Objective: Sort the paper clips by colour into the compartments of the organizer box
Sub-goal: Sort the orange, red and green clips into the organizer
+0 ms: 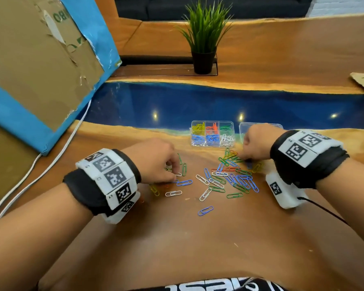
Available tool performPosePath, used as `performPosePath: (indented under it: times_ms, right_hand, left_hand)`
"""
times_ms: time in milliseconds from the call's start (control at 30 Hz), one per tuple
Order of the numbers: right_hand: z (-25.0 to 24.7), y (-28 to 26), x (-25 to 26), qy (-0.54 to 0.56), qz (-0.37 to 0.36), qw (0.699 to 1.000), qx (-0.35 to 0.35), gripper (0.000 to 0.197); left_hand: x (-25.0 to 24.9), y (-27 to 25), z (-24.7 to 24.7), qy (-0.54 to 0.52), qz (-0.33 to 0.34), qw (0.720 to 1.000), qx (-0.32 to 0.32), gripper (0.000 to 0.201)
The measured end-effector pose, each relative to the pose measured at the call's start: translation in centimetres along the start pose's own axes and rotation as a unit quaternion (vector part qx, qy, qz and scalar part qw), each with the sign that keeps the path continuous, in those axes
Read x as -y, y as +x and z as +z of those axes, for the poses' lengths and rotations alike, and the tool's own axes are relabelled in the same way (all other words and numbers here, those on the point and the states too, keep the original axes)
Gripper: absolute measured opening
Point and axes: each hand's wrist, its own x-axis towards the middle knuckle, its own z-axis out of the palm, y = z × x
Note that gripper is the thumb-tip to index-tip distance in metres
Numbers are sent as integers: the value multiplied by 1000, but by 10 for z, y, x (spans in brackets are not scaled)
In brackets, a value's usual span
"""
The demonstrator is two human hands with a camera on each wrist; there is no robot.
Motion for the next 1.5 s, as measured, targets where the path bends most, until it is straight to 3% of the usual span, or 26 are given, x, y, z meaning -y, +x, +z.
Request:
performPosePath:
  times_ms: [100,167,267,400,467,533,600,700,767,833,1067,1233,1500]
  right_hand:
    - [1,-6,-8,114,-11,993,-1,20]
    - [3,-10,-15,249,-26,968,32,14]
    - [5,-17,-26,459,-25,886,64,17]
    - [11,-15,-38,642,50,760,88,23]
    - [12,-13,-40,671,77,733,79,24]
    - [13,-13,-39,649,68,755,66,23]
    - [13,-12,-38,597,52,799,52,19]
    - [12,-16,-35,349,4,937,15,10]
    - [10,-19,-29,160,-16,987,-6,11]
    - [11,-20,-21,91,-8,996,-14,18]
    - [10,-19,-11,82,9,996,-29,15]
    - [9,-21,-11,72,-13,997,-27,11]
    - [13,-21,-7,60,-52,997,-19,16]
  left_hand:
    - [-6,1,2,31,19,999,6,14]
    - [-8,1,4,37,16,999,22,13]
    - [-7,1,4,22,4,999,25,15]
    - [-5,0,4,15,-6,1000,12,23]
    - [-6,1,5,9,-8,1000,6,27]
    - [-5,1,5,-13,-17,1000,0,29]
    - [-2,1,5,-58,-19,998,-8,23]
    - [-3,2,6,-120,-10,993,-15,12]
    - [-6,3,7,-140,-21,990,-9,23]
    - [-8,4,8,-155,-34,987,-1,22]
    - [-6,3,11,-101,-37,994,8,3]
    - [-8,3,12,-33,-28,999,10,21]
    - [-27,9,9,22,-6,1000,7,9]
